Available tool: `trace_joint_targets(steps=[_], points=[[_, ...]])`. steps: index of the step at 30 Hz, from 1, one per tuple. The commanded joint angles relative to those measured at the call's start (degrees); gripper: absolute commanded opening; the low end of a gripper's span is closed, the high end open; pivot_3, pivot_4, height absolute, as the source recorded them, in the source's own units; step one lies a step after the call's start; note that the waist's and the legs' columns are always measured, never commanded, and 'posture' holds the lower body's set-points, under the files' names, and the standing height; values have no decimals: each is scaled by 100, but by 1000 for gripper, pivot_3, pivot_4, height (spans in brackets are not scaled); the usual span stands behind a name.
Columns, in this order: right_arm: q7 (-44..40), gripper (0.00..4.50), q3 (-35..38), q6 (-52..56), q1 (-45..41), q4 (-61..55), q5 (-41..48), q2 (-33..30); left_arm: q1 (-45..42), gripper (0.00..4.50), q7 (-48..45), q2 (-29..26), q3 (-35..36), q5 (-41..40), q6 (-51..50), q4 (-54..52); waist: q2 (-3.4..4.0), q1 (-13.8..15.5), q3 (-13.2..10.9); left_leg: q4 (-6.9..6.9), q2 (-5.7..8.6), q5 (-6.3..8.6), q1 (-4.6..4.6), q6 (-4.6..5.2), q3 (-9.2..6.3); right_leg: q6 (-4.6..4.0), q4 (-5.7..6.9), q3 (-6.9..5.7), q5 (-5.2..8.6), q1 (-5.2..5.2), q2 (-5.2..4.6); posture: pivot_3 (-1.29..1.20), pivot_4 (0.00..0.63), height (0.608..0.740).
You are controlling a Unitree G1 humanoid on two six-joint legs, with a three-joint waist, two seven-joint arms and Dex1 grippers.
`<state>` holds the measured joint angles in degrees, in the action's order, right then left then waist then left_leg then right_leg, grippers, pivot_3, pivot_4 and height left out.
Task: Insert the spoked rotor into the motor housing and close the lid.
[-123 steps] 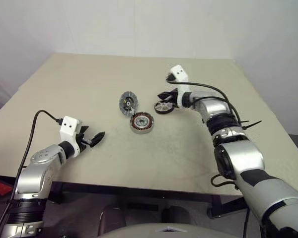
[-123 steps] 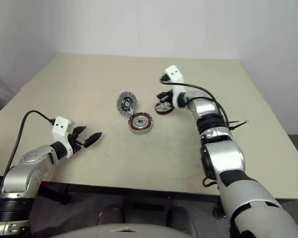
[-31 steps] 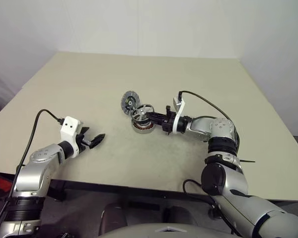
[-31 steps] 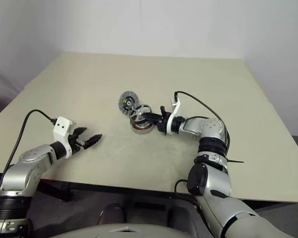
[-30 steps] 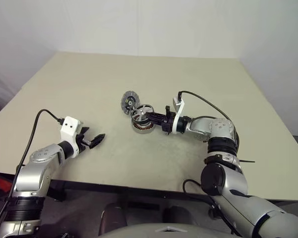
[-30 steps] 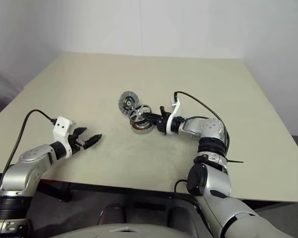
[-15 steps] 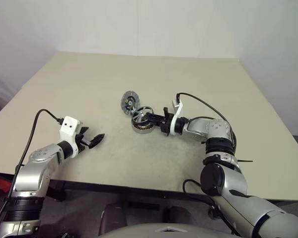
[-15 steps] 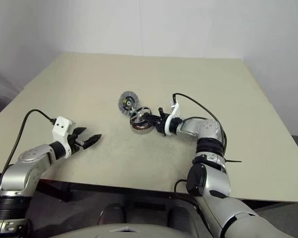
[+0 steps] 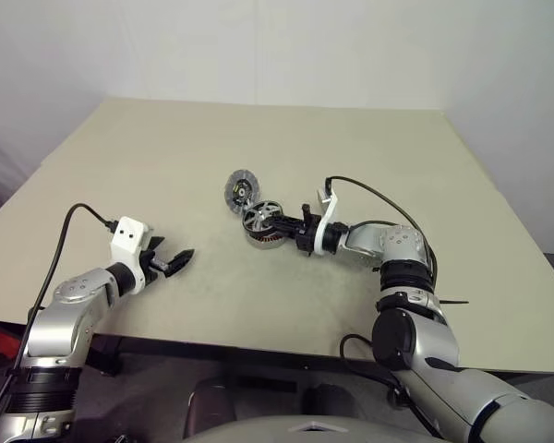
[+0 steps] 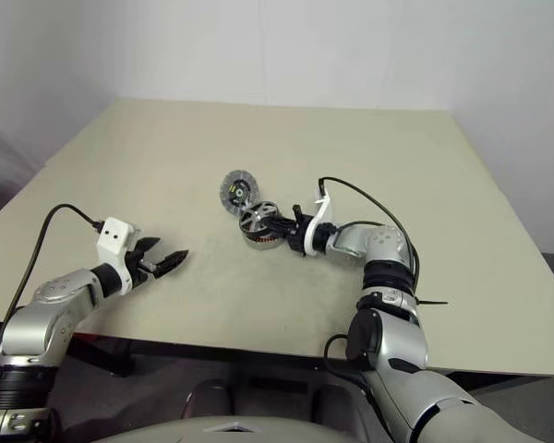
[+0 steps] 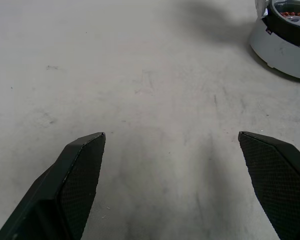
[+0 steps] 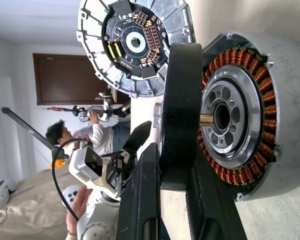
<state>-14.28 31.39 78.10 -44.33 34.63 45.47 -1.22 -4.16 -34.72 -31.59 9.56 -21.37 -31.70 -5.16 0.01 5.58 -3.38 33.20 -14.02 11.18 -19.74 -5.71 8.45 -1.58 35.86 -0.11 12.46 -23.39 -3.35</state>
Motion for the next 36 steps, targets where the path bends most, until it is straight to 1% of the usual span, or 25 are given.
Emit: trace_joint_targets(steps=[1, 2, 6, 12, 17, 36], points=[[169, 1924, -26, 69, 15, -480, 126, 145, -35, 4500, -7, -93, 133, -25, 40, -206, 0, 0, 0, 0, 0, 0, 0, 0, 0, 0, 0, 0, 0, 0, 0, 0, 0, 740], [227, 2280, -19, 69, 15, -575, 133, 172, -36, 4500, -8, -93, 132, -25, 40, -205, 0, 0, 0, -1, 0, 0, 0, -1, 0, 0, 0, 0, 0, 0, 0, 0, 0, 740], [321, 2280, -32, 119, 6, -824, 151, 198, -52, 4500, -10, -92, 127, -22, 44, -186, 0, 2, 0, -1, 0, 0, 0, 0, 0, 0, -3, -1, 0, 0, 0, 0, 0, 740], [226, 2280, -58, 218, -88, -1148, 253, 67, -77, 4500, -10, -78, 115, -15, 62, -155, 0, 1, 0, -2, 0, 0, 0, -1, -1, 1, -3, -1, 0, 0, 0, 0, 0, 740], [144, 2280, -265, 265, 10, -1326, 172, -41, -104, 4500, -9, -68, 103, -12, 68, -133, 0, 1, 0, -2, 1, 0, -1, -1, -1, 2, -4, 0, 0, 0, 0, 0, 0, 740], [-489, 2280, -889, -348, 209, -1088, -117, -398, -116, 4500, -27, -80, 93, 1, 77, -115, 0, 2, 0, -3, 1, -1, -1, -2, -1, 2, -4, 0, 0, 1, -1, 0, 0, 740]])
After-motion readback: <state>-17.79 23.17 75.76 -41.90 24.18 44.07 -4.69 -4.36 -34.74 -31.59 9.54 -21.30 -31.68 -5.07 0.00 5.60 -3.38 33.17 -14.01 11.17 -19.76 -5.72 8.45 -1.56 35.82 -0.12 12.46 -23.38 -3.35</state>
